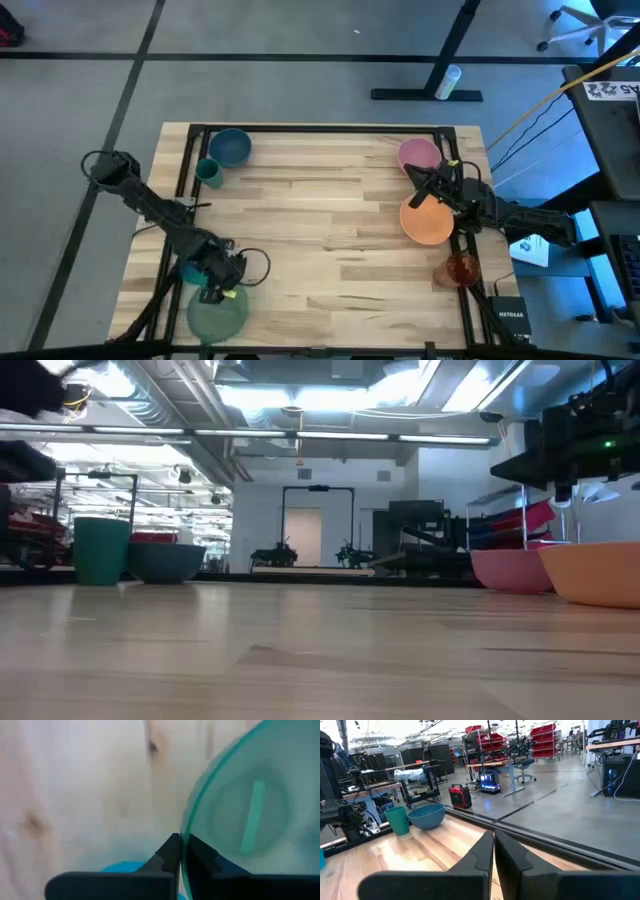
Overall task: Nest bowls inside each other
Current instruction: Move the green bowl on the table, then stack the orange bowl on top of the green bowl
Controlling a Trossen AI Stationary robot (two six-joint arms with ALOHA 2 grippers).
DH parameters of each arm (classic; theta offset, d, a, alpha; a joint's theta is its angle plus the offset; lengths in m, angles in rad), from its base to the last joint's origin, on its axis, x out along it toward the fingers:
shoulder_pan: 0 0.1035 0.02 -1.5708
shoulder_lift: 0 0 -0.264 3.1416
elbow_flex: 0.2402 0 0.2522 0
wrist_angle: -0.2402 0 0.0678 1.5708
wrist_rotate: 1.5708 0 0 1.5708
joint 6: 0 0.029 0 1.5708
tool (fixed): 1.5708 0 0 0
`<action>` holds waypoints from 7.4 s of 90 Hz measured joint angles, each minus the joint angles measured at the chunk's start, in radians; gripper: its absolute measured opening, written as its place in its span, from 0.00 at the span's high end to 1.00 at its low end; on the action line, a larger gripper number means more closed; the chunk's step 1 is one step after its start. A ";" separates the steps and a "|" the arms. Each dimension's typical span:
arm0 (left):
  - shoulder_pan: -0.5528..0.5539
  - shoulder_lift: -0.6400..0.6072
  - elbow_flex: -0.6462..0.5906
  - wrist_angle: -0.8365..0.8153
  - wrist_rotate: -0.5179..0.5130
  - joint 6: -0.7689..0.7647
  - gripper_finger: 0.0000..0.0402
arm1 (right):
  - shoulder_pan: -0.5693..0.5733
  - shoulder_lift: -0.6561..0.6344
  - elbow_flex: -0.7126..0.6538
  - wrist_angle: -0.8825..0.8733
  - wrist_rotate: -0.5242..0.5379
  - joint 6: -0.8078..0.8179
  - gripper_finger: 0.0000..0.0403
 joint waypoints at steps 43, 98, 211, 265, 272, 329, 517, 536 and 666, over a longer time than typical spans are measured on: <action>0.412 -0.001 0.001 0.181 -0.126 0.443 1.00 | 0.000 0.000 0.000 -0.002 0.000 0.002 1.00; 0.745 -0.001 0.001 0.465 -0.103 0.686 1.00 | 0.000 0.000 0.000 -0.002 0.001 0.002 1.00; 0.789 0.233 0.175 0.545 -0.090 0.750 1.00 | 0.000 0.000 0.000 -0.002 0.016 0.002 1.00; 0.788 0.233 0.202 0.549 -0.088 0.689 0.84 | 0.000 0.000 0.000 -0.003 0.026 -0.009 1.00; 0.788 0.233 0.202 0.549 -0.088 0.690 0.82 | 0.000 0.000 0.000 -0.003 0.026 -0.011 1.00; 0.829 0.210 0.202 0.544 -0.089 0.728 0.80 | 0.000 0.000 0.000 0.000 0.004 0.003 1.00; 0.747 0.063 0.201 0.755 0.179 0.804 1.00 | 0.122 0.833 0.846 -0.898 -0.534 0.299 1.00; 0.755 -0.022 0.170 0.854 0.200 0.781 1.00 | 0.276 0.808 0.845 -0.768 -0.438 0.213 1.00; 0.836 -0.241 -0.169 1.120 0.285 0.612 1.00 | 0.465 0.769 0.718 -0.651 -0.195 0.424 0.86</action>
